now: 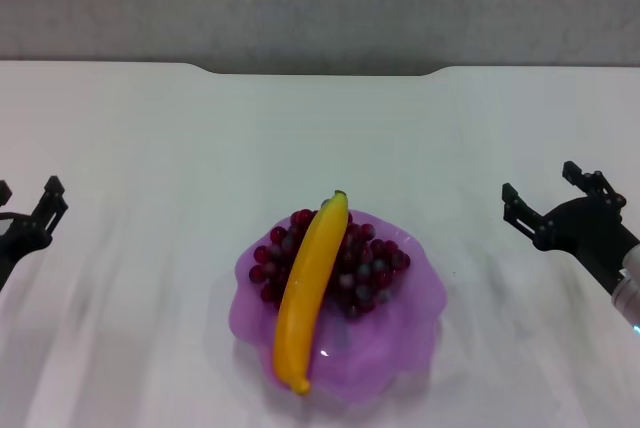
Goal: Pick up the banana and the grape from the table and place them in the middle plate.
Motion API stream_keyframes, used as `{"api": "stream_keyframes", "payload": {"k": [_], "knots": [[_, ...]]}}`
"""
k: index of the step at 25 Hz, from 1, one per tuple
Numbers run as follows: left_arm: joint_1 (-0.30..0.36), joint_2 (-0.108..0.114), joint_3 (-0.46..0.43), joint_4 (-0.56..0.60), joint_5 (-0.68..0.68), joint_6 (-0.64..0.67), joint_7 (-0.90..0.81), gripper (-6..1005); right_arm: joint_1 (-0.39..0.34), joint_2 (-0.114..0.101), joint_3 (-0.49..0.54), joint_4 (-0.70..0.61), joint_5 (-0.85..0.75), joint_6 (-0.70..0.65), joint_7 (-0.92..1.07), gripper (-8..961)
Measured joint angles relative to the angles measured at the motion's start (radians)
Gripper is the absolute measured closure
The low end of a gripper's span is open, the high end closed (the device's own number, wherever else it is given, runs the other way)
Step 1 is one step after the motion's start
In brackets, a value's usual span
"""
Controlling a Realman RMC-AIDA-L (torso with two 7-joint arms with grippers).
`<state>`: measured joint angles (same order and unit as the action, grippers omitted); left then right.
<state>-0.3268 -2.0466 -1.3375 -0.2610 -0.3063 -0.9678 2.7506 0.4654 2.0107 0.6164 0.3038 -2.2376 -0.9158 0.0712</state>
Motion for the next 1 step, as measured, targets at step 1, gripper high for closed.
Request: {"api": "stream_keyframes", "payload": {"k": [1], "knots": [[-0.001, 0.000, 0.000, 0.000, -0.006, 0.008, 0.000, 287, 0.000, 0.000, 0.001, 0.000, 0.000, 0.000, 0.000, 62]]}}
